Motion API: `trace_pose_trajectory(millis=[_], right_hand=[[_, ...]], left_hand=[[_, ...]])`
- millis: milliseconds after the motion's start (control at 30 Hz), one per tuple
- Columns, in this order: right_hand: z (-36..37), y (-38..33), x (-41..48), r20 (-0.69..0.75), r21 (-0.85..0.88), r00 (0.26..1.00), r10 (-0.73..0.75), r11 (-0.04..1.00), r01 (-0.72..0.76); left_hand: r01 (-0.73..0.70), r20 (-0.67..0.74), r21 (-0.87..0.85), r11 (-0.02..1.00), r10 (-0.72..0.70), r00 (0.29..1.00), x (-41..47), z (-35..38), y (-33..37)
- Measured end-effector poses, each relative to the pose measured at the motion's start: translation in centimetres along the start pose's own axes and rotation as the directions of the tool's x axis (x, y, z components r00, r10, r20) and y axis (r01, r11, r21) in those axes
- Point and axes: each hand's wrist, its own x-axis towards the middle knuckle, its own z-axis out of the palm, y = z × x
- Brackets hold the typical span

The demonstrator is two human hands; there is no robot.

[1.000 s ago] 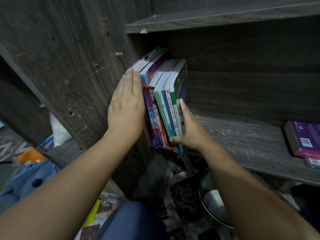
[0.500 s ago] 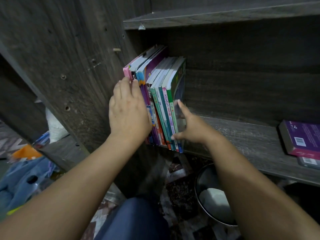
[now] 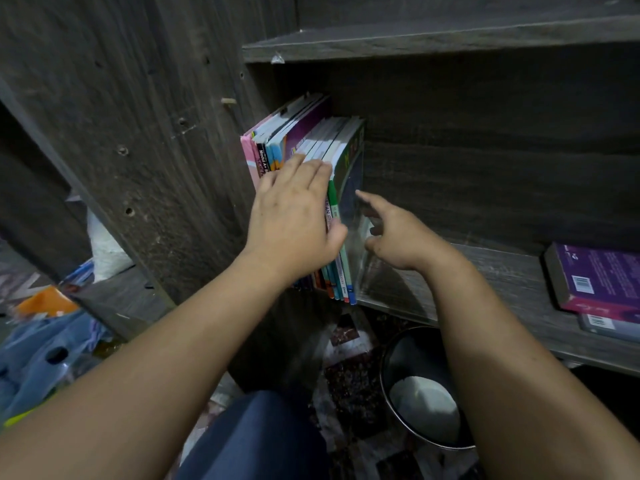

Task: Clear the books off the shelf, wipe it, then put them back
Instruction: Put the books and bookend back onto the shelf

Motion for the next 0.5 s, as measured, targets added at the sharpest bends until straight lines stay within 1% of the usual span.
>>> trace_pose_trajectory(millis=[133,233,367,500], right_hand=[[1.3,0.8,-0.3,0.081,0.082,0.997,-0.011,0.997,0.004],[1.9,1.7,-0.4,0.112,0.109,0.994,0.017,0.994,-0.030],[0.3,2.6,-1.1,0.031,0.057,0.995,0.099,0.993,-0.101],[-1.5,3.4,-1.8,-0.055,0.064,0.988,0.142,0.988,-0.138]], left_hand=[[0.005,-0.064,0.064,0.998,-0.001,0.998,1.2,0.0,0.2],[0.030,-0.065,0.107,0.994,-0.023,0.998,2.3,-0.2,0.5],[0.049,-0.149,0.131,0.990,-0.029,0.988,2.4,0.1,1.1],[0.091,-0.150,0.134,0.987,-0.071,0.986,2.0,0.0,1.4]])
